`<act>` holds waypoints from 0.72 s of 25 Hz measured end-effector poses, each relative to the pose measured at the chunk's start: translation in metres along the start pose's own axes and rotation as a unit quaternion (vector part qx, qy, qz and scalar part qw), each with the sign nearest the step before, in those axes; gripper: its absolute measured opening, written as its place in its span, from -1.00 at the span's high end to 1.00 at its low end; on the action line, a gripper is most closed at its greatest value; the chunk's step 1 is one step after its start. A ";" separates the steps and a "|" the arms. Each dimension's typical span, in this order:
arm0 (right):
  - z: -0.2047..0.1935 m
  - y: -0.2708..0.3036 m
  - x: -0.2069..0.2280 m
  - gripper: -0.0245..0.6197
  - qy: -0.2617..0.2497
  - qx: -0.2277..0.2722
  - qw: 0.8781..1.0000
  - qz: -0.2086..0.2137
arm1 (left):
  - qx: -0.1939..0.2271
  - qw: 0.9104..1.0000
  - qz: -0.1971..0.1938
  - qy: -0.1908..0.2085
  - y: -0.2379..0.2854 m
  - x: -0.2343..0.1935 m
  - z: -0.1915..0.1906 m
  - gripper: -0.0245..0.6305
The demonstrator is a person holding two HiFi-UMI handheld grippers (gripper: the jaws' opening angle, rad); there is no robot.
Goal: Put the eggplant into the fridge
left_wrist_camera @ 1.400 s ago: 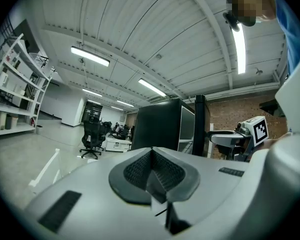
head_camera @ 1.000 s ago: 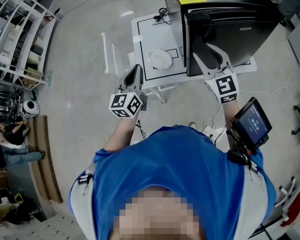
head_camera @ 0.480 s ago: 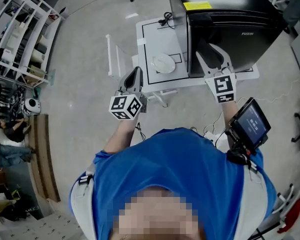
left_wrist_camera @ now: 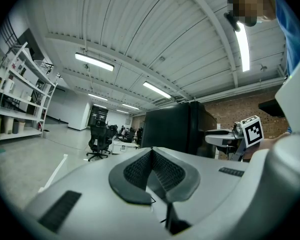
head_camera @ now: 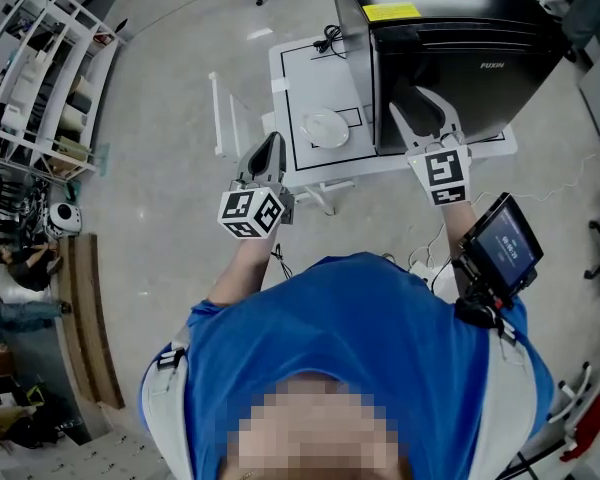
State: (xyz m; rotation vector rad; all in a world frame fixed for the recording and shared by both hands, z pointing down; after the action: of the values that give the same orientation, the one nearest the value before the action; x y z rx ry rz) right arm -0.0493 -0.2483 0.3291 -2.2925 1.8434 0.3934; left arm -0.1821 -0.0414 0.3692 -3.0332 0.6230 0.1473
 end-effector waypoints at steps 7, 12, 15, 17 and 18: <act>0.004 -0.002 0.001 0.36 0.009 -0.005 1.000 -0.004 | 0.000 1.000 -0.010 -0.003 0.000 0.003 0.004 0.90; -0.004 -0.003 0.005 0.36 0.015 -0.007 1.000 -0.011 | 0.000 1.000 -0.026 -0.004 0.015 0.009 -0.003 0.90; -0.011 -0.008 0.011 0.36 0.013 -0.009 1.000 -0.021 | 0.001 0.999 -0.040 -0.005 0.029 0.015 -0.008 0.90; -0.017 -0.012 0.016 0.36 0.013 -0.011 0.999 -0.031 | -0.001 0.999 -0.050 -0.005 0.039 0.018 -0.013 0.90; -0.021 -0.014 0.019 0.36 0.014 -0.012 0.999 -0.037 | -0.002 0.998 -0.056 -0.005 0.044 0.021 -0.016 0.90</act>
State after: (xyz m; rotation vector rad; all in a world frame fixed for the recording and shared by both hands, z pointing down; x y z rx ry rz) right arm -0.0295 -0.2685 0.3425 -2.3863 1.7700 0.3770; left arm -0.1795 -0.0912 0.3819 -3.0593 0.4515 0.1602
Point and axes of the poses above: the fingertips, and each gripper's own axes: y forward along the fingers, x to its right, z out of its top, the point moved 1 cm from there along -y, backward along the fingers, and after that the axes turned 3 degrees about y, right-handed, at the moved point
